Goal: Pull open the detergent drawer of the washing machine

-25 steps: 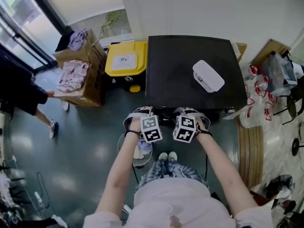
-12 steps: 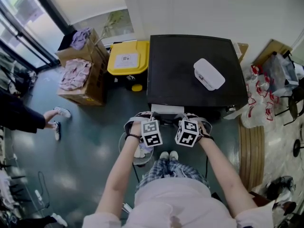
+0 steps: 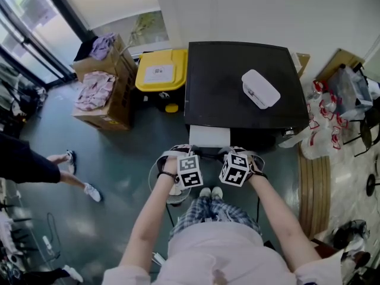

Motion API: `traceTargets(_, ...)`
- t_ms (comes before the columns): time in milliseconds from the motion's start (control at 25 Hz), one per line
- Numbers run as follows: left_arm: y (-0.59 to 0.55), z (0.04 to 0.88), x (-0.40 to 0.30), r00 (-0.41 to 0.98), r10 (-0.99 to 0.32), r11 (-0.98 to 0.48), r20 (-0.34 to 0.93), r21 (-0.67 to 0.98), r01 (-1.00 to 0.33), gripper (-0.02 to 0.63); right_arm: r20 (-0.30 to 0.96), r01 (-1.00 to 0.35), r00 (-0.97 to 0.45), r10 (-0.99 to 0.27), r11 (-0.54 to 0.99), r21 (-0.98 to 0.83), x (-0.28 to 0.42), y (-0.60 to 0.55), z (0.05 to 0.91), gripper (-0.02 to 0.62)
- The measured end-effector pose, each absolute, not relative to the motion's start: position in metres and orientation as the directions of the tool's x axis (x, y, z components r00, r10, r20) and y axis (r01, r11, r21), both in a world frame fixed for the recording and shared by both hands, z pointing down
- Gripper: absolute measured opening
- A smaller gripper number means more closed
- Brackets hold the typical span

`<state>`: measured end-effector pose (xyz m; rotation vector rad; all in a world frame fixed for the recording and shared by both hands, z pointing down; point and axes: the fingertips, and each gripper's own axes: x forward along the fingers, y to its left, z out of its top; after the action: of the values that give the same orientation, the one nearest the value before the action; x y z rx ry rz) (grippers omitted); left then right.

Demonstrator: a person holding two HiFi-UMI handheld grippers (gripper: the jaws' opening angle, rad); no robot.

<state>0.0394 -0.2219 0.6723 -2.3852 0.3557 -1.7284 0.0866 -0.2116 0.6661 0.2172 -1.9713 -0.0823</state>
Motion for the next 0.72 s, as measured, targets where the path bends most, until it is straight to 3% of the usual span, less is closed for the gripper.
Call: traceTargets(720, -0.188, 0.671, 0.038, 0.330, -0.252, -0.968, 0.910, -0.236, -0.087, 0.064, 0.909, -0.125, -0.389, -0.148, 0.986, 0.107, 0.081, -0.177, 0.664, 0.051)
